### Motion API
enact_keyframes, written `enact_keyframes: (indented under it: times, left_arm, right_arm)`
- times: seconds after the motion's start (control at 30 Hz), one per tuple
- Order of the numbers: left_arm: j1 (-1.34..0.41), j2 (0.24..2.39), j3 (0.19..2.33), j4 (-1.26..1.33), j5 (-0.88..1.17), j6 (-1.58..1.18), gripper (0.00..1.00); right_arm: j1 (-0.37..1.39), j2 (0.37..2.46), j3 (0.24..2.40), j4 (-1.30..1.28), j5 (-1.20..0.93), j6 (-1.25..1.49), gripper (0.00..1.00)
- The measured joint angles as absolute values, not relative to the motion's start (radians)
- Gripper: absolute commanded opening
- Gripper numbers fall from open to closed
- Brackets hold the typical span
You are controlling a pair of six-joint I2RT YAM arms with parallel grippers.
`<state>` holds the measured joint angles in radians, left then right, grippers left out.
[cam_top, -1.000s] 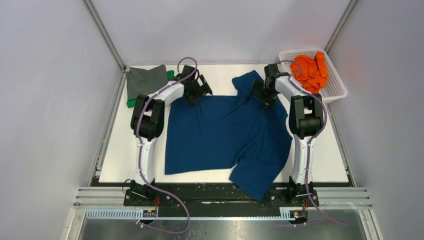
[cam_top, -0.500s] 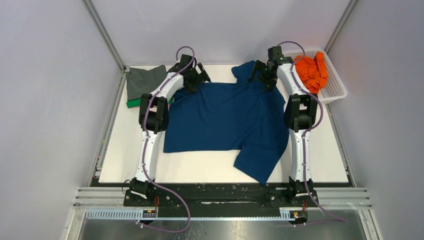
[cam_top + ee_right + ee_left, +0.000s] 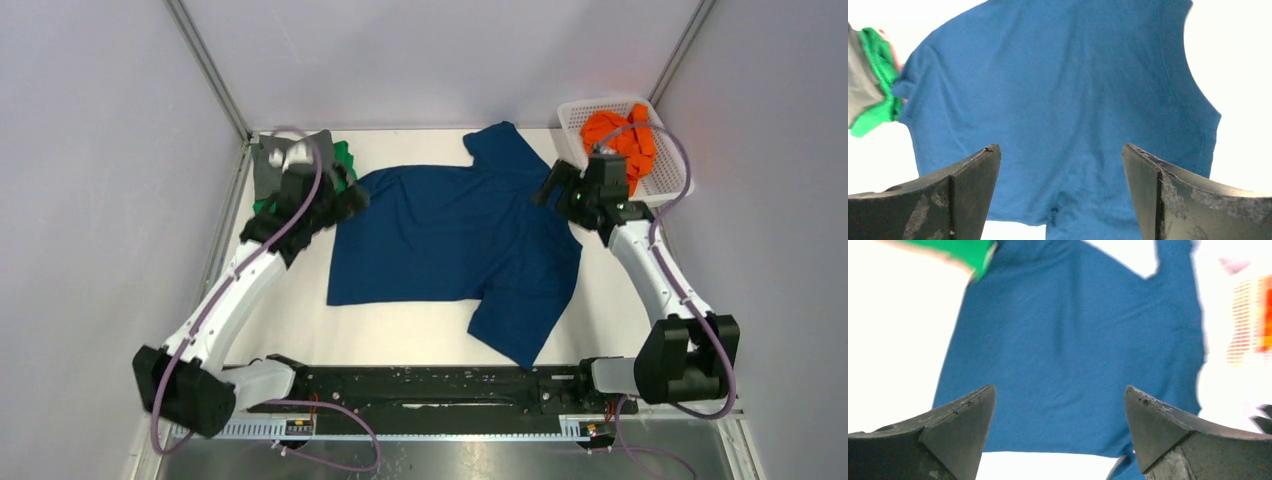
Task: Fold and stack the t-shirts
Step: Flatten out the tshirt, then grab the side of the flattened tshirt closest away from the robot with both arms
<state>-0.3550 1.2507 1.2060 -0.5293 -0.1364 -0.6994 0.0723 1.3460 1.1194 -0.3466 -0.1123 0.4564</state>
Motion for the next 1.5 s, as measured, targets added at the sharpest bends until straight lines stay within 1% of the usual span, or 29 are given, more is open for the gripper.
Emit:
enact_keyframes:
  times: [0.07, 0.1, 0.17, 0.3, 0.43, 0.57, 0.63, 0.73, 0.8, 0.9, 0.97, 1.0, 1.13, 1.23, 1.4, 1.5]
  left_arm:
    - [-0.343, 1.168, 1.048, -0.56, -0.18, -0.742, 0.98]
    - [-0.336, 1.14, 0.966, -0.585, -0.196, -0.767, 0.96]
    - [-0.317, 1.126, 0.801, -0.626, -0.207, -0.817, 0.92]
    - [-0.276, 1.091, 0.582, -0.677, -0.207, -0.892, 0.81]
    - [-0.262, 1.086, 0.55, -0.624, -0.207, -0.949, 0.63]
    - [-0.262, 1.134, 0.55, -0.552, -0.21, -0.985, 0.51]
    - [-0.262, 1.165, 0.55, -0.541, -0.21, -0.997, 0.46]
    - [-0.262, 1.193, 0.55, -0.535, -0.21, -1.01, 0.44]
    - [-0.262, 1.193, 0.548, -0.532, -0.21, -1.018, 0.41]
    - [-0.262, 1.201, 0.547, -0.525, -0.21, -1.022, 0.24]
    - [-0.262, 1.217, 0.551, -0.514, -0.209, -1.021, 0.04]
    - [-0.262, 1.226, 0.554, -0.508, -0.209, -1.024, 0.0]
    - [-0.268, 1.274, 0.583, -0.486, -0.201, -1.009, 0.0]
    - [-0.275, 1.282, 0.589, -0.48, -0.2, -0.994, 0.0]
    - [-0.278, 1.271, 0.589, -0.503, -0.2, -0.979, 0.0]
    - [-0.279, 1.257, 0.589, -0.53, -0.2, -0.973, 0.0]
  right_arm:
    - [0.083, 1.315, 1.032, -0.347, -0.094, 0.478, 0.99]
    - [0.096, 1.299, 0.991, -0.358, -0.084, 0.486, 0.99]
    - [0.133, 1.255, 0.912, -0.377, -0.051, 0.495, 0.99]
    - [0.223, 1.107, 0.764, -0.419, 0.005, 0.499, 0.99]
    - [0.289, 1.027, 0.669, -0.448, 0.051, 0.502, 0.99]
    - [0.301, 1.024, 0.633, -0.506, 0.097, 0.501, 0.99]
    - [0.301, 1.019, 0.628, -0.526, 0.116, 0.501, 0.99]
    - [0.302, 1.011, 0.628, -0.545, 0.139, 0.498, 0.99]
    - [0.302, 1.01, 0.628, -0.556, 0.154, 0.498, 1.0]
    - [0.302, 1.01, 0.628, -0.567, 0.168, 0.498, 0.99]
    - [0.302, 1.012, 0.628, -0.572, 0.173, 0.498, 0.99]
    - [0.302, 1.014, 0.628, -0.575, 0.176, 0.498, 0.99]
    - [0.303, 1.028, 0.63, -0.605, 0.179, 0.501, 0.98]
    - [0.324, 1.041, 0.639, -0.639, 0.174, 0.503, 0.94]
    - [0.457, 1.095, 0.654, -0.697, 0.134, 0.515, 0.84]
    - [0.53, 1.139, 0.654, -0.71, 0.086, 0.528, 0.8]
